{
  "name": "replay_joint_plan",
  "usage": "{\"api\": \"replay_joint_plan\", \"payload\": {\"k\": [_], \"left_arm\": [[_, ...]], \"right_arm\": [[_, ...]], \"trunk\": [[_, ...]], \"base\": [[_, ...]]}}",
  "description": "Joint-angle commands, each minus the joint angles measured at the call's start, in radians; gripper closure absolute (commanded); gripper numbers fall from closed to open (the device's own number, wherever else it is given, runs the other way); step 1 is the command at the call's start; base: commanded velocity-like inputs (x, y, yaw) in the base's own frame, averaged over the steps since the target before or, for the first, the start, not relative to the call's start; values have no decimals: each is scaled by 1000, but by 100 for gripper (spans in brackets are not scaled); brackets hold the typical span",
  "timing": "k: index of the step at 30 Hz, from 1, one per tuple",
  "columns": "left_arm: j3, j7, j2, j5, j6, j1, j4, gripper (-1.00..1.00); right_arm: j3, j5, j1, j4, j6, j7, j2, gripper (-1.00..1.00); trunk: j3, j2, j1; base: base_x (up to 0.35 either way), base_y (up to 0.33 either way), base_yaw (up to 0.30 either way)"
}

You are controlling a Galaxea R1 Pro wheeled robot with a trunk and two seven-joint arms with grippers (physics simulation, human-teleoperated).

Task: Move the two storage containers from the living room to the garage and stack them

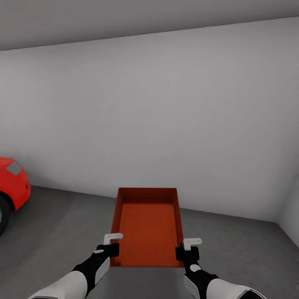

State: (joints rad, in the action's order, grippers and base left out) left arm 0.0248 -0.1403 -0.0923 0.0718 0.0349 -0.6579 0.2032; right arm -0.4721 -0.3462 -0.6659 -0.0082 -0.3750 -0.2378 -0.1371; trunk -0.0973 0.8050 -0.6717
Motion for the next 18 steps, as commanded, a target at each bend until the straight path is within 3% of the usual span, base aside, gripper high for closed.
{"api": "replay_joint_plan", "payload": {"k": [1, 15, 18], "left_arm": [[-26, -9, 6, 0, 4, 0, 1, 100], [-26, -9, 6, -1, 3, 0, 1, 100], [-26, -9, 6, -1, 3, 0, 1, 100]], "right_arm": [[32, -9, -1, -1, -7, -6, 0, 100], [32, -8, -1, -1, -7, -6, -1, 100], [32, -8, -1, -1, -7, -6, -1, 100]], "trunk": [[-2, 1, -1], [-2, 1, -1], [-2, 1, -1]], "base": [[312, 190, -281], [311, 190, -281], [310, 190, -109]]}}
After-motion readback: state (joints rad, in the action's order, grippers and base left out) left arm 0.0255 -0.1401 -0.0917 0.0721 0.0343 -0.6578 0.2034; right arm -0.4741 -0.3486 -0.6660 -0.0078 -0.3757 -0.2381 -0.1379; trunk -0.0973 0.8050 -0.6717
